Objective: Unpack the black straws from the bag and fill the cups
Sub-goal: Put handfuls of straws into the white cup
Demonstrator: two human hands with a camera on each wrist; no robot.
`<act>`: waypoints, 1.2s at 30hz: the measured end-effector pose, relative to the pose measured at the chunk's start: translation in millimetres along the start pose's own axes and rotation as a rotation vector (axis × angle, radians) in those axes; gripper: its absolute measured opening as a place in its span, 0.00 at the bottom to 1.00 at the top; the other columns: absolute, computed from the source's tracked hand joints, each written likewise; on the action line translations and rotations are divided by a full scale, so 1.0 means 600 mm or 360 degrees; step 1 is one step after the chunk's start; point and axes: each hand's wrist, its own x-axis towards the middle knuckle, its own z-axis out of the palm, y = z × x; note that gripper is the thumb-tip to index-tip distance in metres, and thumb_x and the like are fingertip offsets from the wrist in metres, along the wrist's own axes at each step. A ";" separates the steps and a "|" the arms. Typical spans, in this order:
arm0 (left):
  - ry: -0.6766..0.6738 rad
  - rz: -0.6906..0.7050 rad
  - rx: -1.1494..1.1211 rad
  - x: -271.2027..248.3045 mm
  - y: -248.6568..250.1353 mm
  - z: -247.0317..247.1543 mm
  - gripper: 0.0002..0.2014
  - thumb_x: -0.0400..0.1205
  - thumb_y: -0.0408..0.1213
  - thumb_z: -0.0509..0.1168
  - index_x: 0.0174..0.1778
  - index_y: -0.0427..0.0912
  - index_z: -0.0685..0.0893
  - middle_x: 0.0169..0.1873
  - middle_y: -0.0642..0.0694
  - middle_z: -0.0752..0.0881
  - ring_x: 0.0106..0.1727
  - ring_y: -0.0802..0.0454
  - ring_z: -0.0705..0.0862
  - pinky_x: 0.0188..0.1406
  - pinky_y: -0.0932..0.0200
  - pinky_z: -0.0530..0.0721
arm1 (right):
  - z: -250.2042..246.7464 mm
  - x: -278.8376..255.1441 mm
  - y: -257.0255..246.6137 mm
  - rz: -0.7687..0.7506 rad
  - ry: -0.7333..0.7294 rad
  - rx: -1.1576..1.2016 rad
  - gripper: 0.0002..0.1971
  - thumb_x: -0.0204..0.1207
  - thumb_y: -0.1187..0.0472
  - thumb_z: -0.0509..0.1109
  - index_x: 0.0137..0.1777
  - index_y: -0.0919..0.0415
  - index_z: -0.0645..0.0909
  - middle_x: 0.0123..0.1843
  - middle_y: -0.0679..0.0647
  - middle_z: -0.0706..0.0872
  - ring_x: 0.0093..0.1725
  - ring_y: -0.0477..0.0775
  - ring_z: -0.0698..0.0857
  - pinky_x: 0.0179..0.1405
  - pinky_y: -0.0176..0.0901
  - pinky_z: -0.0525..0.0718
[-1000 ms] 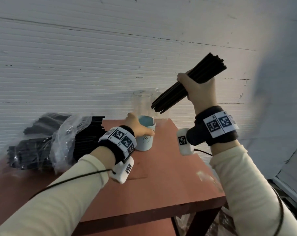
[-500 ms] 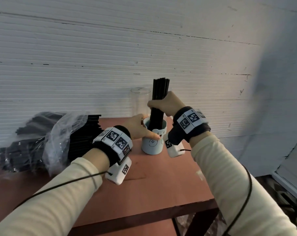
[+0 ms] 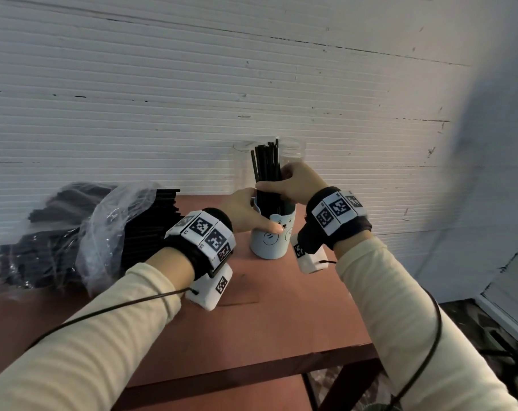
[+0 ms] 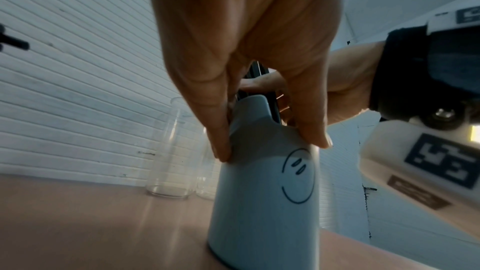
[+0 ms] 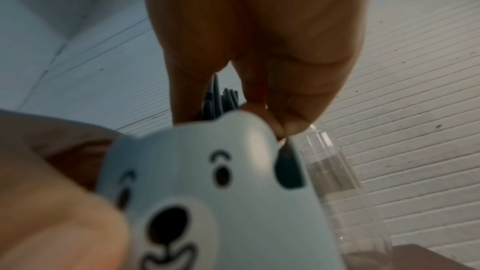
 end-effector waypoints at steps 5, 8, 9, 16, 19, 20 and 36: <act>0.0035 0.0000 -0.0012 0.003 -0.004 0.004 0.25 0.67 0.37 0.82 0.56 0.52 0.79 0.50 0.56 0.84 0.59 0.54 0.84 0.59 0.60 0.80 | -0.003 -0.006 0.004 -0.0007 0.0036 -0.0033 0.23 0.67 0.42 0.79 0.50 0.60 0.84 0.46 0.53 0.89 0.43 0.49 0.87 0.41 0.38 0.84; 0.0048 0.0007 -0.0007 0.002 0.001 0.006 0.24 0.68 0.37 0.81 0.54 0.53 0.78 0.50 0.56 0.84 0.58 0.54 0.83 0.61 0.58 0.80 | -0.007 -0.010 0.006 -0.0002 0.0100 -0.0081 0.33 0.65 0.37 0.78 0.62 0.61 0.82 0.55 0.52 0.87 0.55 0.52 0.86 0.50 0.39 0.80; 0.0046 0.0001 0.0017 0.002 0.003 0.007 0.23 0.68 0.38 0.81 0.55 0.53 0.79 0.52 0.55 0.85 0.59 0.54 0.83 0.64 0.56 0.80 | -0.009 -0.013 0.005 0.0007 0.0137 -0.0097 0.38 0.66 0.36 0.76 0.68 0.62 0.77 0.60 0.52 0.85 0.60 0.52 0.83 0.53 0.40 0.77; 0.0158 -0.0144 0.0093 -0.016 0.002 -0.002 0.43 0.70 0.40 0.80 0.79 0.41 0.66 0.71 0.46 0.77 0.72 0.47 0.77 0.72 0.50 0.75 | -0.015 -0.047 -0.021 -0.0429 0.0726 -0.0032 0.25 0.73 0.48 0.73 0.66 0.60 0.75 0.64 0.57 0.76 0.65 0.58 0.74 0.67 0.53 0.75; 0.0426 -0.0088 0.0106 -0.042 0.009 -0.026 0.32 0.75 0.36 0.74 0.76 0.44 0.72 0.67 0.45 0.81 0.66 0.49 0.80 0.66 0.54 0.79 | -0.004 -0.068 -0.049 -0.0752 0.0910 0.0072 0.10 0.73 0.58 0.71 0.51 0.63 0.80 0.49 0.53 0.79 0.51 0.55 0.79 0.54 0.48 0.80; 0.0546 -0.0022 0.0099 -0.054 0.012 -0.038 0.25 0.75 0.35 0.72 0.69 0.46 0.78 0.60 0.48 0.84 0.60 0.51 0.83 0.58 0.58 0.81 | 0.003 -0.075 -0.060 -0.0817 0.0913 0.0078 0.07 0.73 0.60 0.70 0.47 0.63 0.81 0.45 0.53 0.80 0.46 0.53 0.79 0.48 0.45 0.80; 0.0865 -0.0307 0.0435 -0.204 -0.096 -0.221 0.18 0.75 0.39 0.73 0.60 0.52 0.82 0.64 0.45 0.80 0.64 0.49 0.79 0.53 0.58 0.74 | 0.183 -0.107 -0.154 -0.0505 -0.0737 0.0100 0.19 0.78 0.49 0.72 0.67 0.51 0.79 0.59 0.47 0.82 0.56 0.45 0.80 0.56 0.36 0.76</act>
